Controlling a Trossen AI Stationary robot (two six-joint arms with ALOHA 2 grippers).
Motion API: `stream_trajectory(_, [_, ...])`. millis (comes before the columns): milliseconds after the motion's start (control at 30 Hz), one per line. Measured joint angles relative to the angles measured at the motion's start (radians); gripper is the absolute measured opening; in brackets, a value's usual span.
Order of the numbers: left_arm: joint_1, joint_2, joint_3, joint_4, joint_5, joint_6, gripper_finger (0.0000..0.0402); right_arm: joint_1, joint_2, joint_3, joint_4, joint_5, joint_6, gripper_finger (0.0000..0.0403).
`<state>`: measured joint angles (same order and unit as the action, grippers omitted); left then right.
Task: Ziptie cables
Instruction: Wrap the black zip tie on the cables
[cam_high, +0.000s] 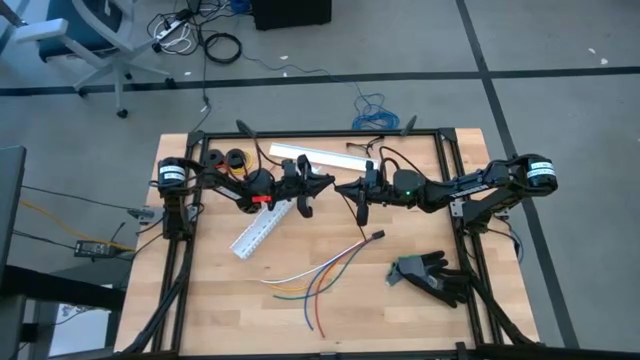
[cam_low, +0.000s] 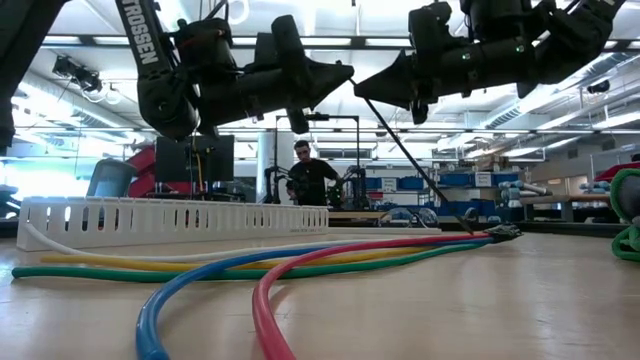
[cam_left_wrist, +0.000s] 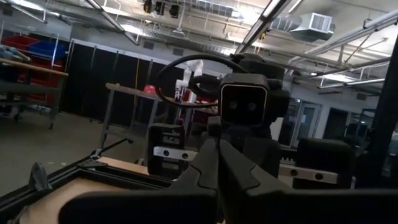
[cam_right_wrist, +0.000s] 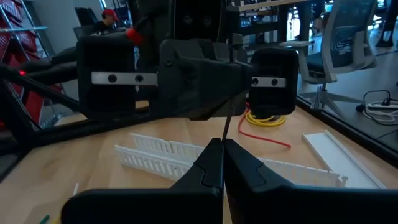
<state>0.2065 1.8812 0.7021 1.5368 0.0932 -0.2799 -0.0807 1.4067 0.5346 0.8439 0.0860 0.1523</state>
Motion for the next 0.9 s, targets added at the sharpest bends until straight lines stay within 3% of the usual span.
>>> stream_trajectory(167, [0.026,0.0,-0.001,-0.017,0.027,-0.072,0.0002,0.0,0.0,0.0,-0.035,0.001,-0.067,0.0009])
stream_trajectory(333, [0.068,0.0,-0.001,-0.036,0.086,-0.169,0.0001,0.0,-0.001,0.0,-0.05,-0.002,-0.101,0.0052])
stream_trajectory(600, [0.144,0.0,-0.001,-0.274,0.193,-0.262,0.0001,-0.004,-0.001,0.0,-0.241,0.085,-0.222,0.0124])
stream_trajectory(900, [0.205,0.0,0.0,-0.389,0.261,-0.252,0.0,0.046,-0.002,0.0,-0.399,0.091,-0.448,0.0116])
